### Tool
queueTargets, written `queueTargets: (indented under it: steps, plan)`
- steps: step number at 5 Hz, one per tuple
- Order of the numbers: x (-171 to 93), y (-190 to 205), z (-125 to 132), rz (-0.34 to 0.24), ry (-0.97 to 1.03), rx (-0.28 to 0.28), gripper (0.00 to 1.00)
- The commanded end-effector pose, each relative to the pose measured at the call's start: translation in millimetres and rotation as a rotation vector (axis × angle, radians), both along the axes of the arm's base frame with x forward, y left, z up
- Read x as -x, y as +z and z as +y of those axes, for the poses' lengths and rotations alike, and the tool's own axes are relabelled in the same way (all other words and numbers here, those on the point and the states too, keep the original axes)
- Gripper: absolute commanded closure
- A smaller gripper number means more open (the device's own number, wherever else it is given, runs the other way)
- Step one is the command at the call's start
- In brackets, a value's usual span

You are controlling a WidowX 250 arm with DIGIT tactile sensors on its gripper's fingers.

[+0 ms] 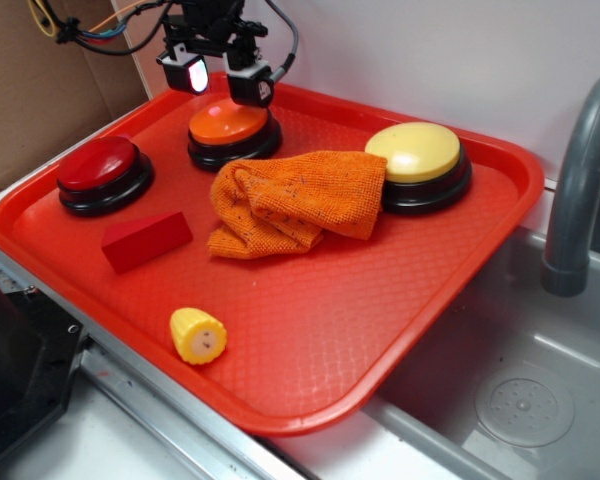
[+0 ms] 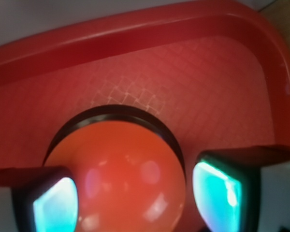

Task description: Push the orange button.

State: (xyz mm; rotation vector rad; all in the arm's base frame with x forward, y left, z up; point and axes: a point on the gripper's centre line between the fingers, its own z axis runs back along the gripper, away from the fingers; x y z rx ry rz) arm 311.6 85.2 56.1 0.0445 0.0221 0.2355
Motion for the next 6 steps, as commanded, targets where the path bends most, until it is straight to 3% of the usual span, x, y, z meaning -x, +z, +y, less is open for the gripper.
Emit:
queueTargets:
  steps: [1,2,3,4,5,6]
  plan:
    - [4,4,-10,-0.020,0.002,-0.023,0.00]
    - [11,23,-19,-0.076,-0.101,-0.115,0.00]
    - [9,46,-19,-0.064,-0.134,-0.091,0.00]
    - [11,78,-15,-0.115,-0.106,-0.107,0.00]
    - [16,85,-11,-0.174,-0.125,-0.052,0.00]
    - [22,96,-14,-0.220,-0.171,-0.096,0.00]
